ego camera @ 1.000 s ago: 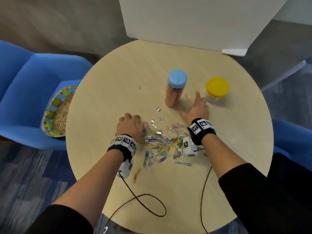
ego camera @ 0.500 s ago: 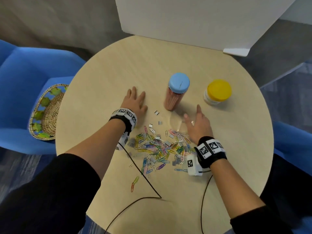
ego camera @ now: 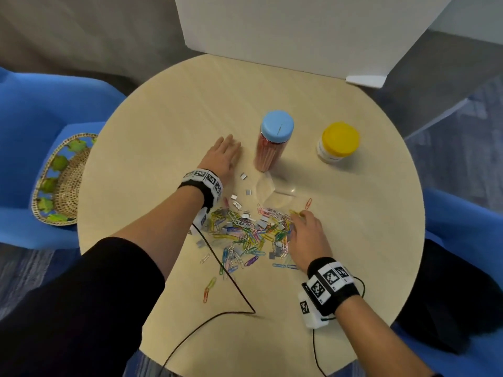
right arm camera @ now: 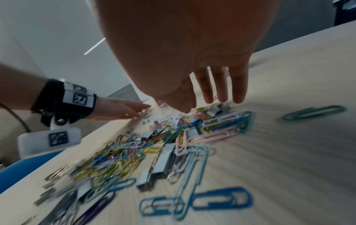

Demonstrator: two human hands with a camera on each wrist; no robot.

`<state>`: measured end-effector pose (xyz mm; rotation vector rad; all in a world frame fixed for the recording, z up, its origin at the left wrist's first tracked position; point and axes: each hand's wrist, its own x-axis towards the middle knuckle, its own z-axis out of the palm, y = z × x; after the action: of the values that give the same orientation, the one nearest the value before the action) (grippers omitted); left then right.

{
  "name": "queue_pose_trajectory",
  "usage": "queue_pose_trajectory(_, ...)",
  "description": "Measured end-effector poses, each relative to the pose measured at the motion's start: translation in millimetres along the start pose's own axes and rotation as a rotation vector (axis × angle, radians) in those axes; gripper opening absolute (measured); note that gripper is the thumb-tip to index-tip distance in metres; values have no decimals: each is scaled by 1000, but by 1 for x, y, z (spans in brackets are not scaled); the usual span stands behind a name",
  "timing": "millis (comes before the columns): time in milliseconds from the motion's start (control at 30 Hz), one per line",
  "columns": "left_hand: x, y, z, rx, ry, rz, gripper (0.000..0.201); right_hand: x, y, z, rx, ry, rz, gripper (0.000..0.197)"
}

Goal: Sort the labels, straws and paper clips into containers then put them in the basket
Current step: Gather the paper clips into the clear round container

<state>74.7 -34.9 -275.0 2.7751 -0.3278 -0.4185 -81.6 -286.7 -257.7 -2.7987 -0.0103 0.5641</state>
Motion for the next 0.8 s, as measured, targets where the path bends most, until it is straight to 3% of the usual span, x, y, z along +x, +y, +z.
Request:
queue_pose_trajectory(67, 2, 4, 3, 19, -97, 53, 57, 5, 7, -6, 1, 51, 42, 52)
queue_pose_trajectory(167, -15, 15, 15, -47, -113, 65, 58, 18, 17, -9, 6, 59, 86, 58)
queue_pose_trajectory(267, -51, 29, 27, -137, -73, 179, 47, 26, 19, -8, -16, -3, 22, 61)
queue_pose_trajectory(367, -87, 42, 32, -89, -49, 286, 50, 22, 13, -5, 31, -41, -52, 63)
queue_pose_trajectory(467, -110, 47, 37, 48, -131, 213, 59, 8, 4, 2, 51, -21, -125, 52)
queue_pose_trajectory(567, -121, 51, 41, 98, -170, 127, 63, -5, -2, 8, -37, -8, -211, 56)
queue_pose_trajectory(667, -126, 58, 41, 30, -113, 53, 44, -7, -6, 9, -125, -16, -253, 47)
queue_pose_trajectory(800, -125, 60, 40, -57, -66, -1, 24, 2, -7, 0, -11, -17, -231, 24)
